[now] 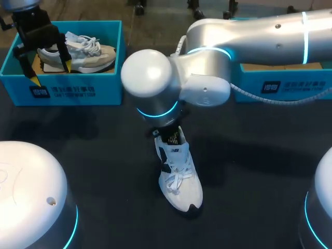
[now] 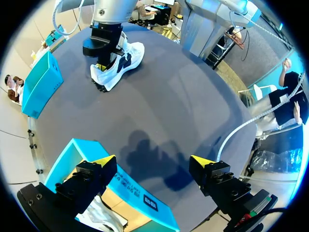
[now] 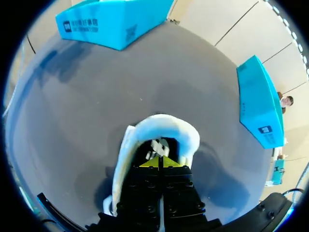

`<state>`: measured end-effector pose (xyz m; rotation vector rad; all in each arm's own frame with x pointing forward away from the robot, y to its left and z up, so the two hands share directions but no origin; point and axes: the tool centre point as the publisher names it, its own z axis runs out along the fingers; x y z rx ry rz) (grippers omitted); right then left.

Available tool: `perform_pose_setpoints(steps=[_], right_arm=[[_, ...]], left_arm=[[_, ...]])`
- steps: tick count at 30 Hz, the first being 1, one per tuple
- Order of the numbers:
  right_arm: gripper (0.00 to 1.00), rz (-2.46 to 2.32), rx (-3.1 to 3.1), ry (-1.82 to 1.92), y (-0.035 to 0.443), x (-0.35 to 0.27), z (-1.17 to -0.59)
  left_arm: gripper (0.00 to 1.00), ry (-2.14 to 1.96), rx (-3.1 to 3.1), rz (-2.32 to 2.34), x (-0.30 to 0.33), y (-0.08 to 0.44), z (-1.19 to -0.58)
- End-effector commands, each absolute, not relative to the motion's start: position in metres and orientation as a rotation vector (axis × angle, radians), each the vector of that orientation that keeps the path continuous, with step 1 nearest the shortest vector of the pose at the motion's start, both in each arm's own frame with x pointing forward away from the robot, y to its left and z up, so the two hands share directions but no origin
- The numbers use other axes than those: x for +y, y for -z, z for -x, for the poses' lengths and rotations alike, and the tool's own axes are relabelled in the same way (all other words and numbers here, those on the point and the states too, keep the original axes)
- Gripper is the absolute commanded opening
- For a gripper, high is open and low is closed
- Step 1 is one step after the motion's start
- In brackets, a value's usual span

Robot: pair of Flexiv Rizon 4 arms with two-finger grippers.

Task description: Take the shoe out of the shoebox, open the shoe tongue, remove and reinsert the insole, then place the shoe into the shoebox

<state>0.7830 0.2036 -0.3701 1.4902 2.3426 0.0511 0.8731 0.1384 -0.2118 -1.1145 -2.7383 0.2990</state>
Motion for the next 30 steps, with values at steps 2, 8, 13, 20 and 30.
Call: perform_pose_setpoints(steps=[2,8,13,20,30], right_arm=[[0.0,-1.453,2.28,0.095,0.373,0.216,-0.782],[0.0,-1.436,2.239,0.208,0.37,0.216,-0.784],[0.0,-1.445,2.195,0.247,0.373,0.216,-0.783],[0.0,-1.461,2.154,0.294,0.367,0.21,-0.779],[0.0,-1.448,2.156,0.33,0.368,0.196,-0.769]], left_arm=[[1.0,-0.296,-2.736,1.115,0.139,0.212,-0.874],[1.0,-0.296,-2.736,1.115,0.139,0.212,-0.874],[1.0,-0.296,-2.736,1.115,0.139,0.212,-0.874],[1.0,-0.296,-2.736,1.115,0.139,0.212,-0.874],[1.0,-0.296,-2.736,1.115,0.139,0.212,-0.874]])
